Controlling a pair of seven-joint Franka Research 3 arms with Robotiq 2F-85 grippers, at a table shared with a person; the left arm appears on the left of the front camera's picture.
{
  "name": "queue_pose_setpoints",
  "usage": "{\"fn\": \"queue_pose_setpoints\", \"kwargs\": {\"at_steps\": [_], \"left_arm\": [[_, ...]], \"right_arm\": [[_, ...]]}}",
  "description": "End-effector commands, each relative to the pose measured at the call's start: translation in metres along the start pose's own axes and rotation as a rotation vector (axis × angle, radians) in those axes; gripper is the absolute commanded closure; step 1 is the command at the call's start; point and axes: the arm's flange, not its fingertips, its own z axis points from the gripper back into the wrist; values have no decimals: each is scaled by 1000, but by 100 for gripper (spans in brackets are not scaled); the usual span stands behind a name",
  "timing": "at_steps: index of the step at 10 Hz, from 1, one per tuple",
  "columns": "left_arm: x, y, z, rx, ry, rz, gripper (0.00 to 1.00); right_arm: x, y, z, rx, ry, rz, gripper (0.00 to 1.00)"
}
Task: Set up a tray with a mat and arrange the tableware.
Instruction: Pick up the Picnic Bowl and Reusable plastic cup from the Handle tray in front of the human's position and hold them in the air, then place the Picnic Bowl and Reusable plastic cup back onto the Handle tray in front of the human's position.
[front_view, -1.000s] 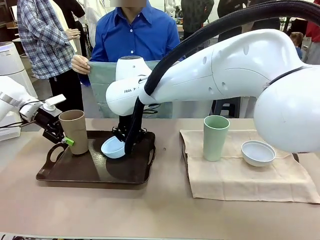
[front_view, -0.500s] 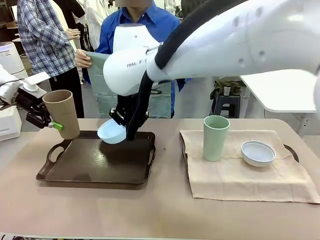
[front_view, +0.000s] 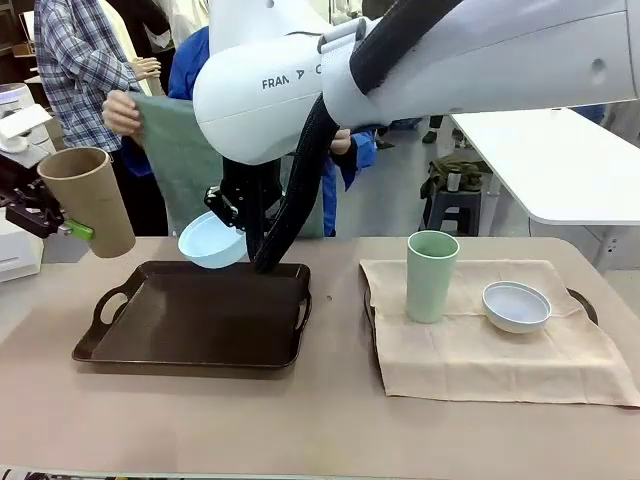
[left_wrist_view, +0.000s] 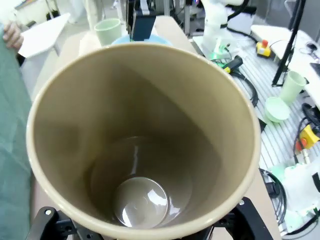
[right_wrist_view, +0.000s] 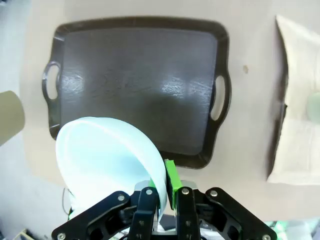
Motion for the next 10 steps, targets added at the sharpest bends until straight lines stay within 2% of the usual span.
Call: {"fn": "queue_pose_setpoints", "kwargs": {"at_steps": [1, 2, 3, 10], "left_arm": [[7, -14, 2, 12, -12, -8, 100], [0, -12, -1, -10, -18, 17, 100], [7, -7, 6, 11, -2, -11, 100], [7, -7, 6, 11, -2, -11, 100]], "right_arm": [[0, -16, -12, 8, -29, -41, 96], [14, -23, -25, 21, -2, -48, 96], [0, -3, -1, 1, -2, -10, 96], [0, -3, -1, 1, -2, -10, 96]]}}
